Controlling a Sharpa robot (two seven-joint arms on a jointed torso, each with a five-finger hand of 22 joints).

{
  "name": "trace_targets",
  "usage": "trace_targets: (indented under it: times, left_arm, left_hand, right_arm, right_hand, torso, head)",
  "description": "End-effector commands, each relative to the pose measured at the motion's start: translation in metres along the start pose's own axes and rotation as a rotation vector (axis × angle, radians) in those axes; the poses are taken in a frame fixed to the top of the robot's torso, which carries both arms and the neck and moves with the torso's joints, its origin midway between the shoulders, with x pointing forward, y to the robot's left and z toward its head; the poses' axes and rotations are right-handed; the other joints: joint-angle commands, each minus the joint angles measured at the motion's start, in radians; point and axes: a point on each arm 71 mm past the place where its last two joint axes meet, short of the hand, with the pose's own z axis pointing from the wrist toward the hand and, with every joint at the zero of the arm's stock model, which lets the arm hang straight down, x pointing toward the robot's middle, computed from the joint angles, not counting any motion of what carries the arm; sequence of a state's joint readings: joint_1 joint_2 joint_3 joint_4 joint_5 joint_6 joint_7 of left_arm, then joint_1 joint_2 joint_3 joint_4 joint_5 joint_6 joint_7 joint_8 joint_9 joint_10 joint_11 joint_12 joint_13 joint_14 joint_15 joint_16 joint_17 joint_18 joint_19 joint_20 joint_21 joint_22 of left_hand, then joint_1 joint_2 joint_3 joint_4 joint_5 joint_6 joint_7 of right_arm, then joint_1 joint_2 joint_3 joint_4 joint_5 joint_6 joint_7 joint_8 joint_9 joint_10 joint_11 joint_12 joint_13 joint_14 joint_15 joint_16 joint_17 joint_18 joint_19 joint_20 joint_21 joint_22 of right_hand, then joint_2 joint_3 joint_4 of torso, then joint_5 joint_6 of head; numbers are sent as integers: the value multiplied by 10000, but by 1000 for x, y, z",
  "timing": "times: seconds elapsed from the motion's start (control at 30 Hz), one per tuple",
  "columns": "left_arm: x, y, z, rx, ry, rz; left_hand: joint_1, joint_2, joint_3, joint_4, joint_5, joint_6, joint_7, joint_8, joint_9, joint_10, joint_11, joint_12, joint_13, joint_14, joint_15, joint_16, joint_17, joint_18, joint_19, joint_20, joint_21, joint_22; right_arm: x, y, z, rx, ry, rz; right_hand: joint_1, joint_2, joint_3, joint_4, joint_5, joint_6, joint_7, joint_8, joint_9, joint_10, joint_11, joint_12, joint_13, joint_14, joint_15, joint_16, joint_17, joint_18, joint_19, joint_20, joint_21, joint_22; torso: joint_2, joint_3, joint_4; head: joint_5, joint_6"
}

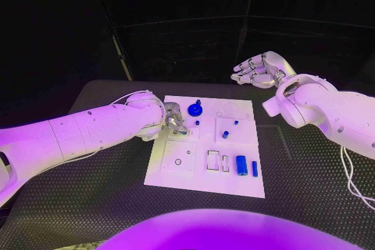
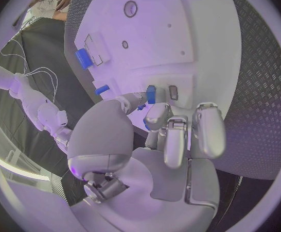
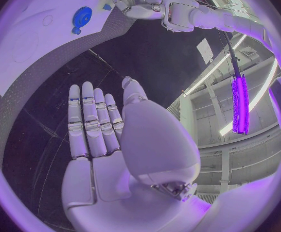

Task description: Assemble the parts on the task board

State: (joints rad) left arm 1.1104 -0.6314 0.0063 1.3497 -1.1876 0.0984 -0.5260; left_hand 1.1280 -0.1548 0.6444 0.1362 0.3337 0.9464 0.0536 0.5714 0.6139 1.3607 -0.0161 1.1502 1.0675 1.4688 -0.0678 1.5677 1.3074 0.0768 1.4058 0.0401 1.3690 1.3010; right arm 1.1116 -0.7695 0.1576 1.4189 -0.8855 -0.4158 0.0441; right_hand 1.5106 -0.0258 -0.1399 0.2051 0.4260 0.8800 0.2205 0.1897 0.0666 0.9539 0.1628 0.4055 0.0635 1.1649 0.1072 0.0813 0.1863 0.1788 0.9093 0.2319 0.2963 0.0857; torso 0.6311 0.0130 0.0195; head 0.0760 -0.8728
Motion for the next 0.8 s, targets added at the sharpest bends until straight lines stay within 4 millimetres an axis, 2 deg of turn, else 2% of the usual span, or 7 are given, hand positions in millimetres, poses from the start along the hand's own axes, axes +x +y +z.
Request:
trace_targets:
  times: [0.03, 0.47, 0.8]
  left_arm:
    - [3, 2, 0, -88, 201, 236]
    - [5, 1, 2, -109, 515, 422]
    - [8, -3, 5, -115, 934, 644]
  left_hand:
    - [15, -5, 1739, -1817, 35, 92, 5, 31, 15, -13, -64, -29, -9, 1020, -71, 31, 2634, -81, 30, -25, 24, -7]
    - [-126, -2, 1669, -1802, 111, 147, -21, 67, 23, 38, -76, -61, -80, 1020, -77, 31, 2634, -80, 26, -31, 13, -5]
    - [-593, 284, 1358, -1603, 102, 302, -129, 81, -9, 158, -149, -102, -208, 1020, -119, 31, 2634, -69, 0, -62, -55, -38]
  right_arm:
    - [0, 3, 1, -195, -23, 18]
    - [0, 3, 1, -200, -22, 21]
    - [0, 2, 1, -187, -20, 18]
  right_hand:
    - [61, -1, 18, -24, 34, -18, 49, -49, -11, -60, -15, -63, -13, 14, 32, -31, -13, 37, 25, 22, -55, -13]
    - [69, -1, 25, -29, 58, -17, 49, -51, -11, -63, -14, -66, -13, 15, 32, -37, -18, 38, 26, 23, -65, -19]
    - [77, -5, 33, -34, 93, -18, 50, -56, -11, -67, -12, -71, -13, 15, 33, -46, -26, 39, 29, 25, -80, -26]
  torso:
    - [2, 1, 1]
    - [8, 8, -26]
    - [6, 17, -22]
  head:
    - [12, 2]
    - [22, 2]
    - [10, 2]
